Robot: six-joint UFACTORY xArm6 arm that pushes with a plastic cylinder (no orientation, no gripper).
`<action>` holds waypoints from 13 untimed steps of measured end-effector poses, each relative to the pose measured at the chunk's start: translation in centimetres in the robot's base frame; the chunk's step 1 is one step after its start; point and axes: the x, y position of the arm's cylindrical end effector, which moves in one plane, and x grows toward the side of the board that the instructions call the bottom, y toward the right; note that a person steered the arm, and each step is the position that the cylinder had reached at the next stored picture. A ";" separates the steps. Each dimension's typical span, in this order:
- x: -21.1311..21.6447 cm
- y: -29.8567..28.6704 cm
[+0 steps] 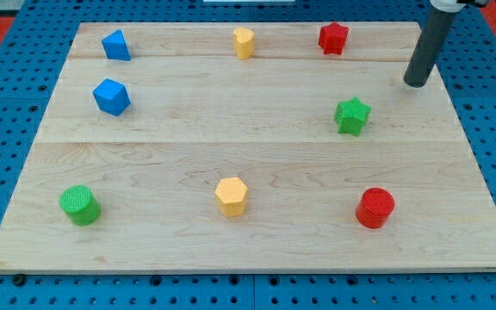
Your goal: Place your arm to the right side of the blue cube
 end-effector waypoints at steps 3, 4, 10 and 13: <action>0.7 -8.1; 0.9 -17.4; 6.8 -42.9; 2.8 -34.3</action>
